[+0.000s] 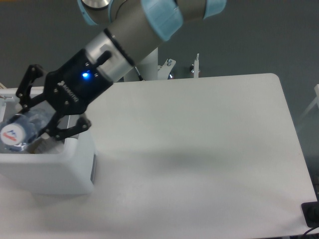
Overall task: Place the trash in the trash can
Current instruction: 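Lift the bottle and carry it over the trash bin, then lower the bottle into the bin and open the gripper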
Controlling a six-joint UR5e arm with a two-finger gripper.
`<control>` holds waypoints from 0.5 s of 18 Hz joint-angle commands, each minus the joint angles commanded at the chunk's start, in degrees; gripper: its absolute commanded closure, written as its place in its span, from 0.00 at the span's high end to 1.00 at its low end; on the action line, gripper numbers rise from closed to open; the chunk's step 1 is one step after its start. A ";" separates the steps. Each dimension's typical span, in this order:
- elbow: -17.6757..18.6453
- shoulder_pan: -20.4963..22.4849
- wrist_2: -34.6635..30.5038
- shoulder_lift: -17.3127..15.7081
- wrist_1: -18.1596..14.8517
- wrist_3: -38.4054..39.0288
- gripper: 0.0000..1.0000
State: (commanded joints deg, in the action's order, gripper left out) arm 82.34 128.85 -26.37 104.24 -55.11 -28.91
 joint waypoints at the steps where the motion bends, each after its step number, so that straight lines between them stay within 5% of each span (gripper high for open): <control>1: 1.57 -0.18 0.00 -0.52 0.26 -1.49 0.36; 3: 4.13 -0.44 0.00 -1.58 0.18 -5.09 0.43; 6: 5.11 -0.44 0.00 -2.02 0.18 -6.68 0.78; 9: 5.11 -0.44 -0.09 -1.85 0.09 -6.69 0.97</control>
State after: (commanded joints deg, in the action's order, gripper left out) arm 87.45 128.41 -26.46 102.39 -55.02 -35.60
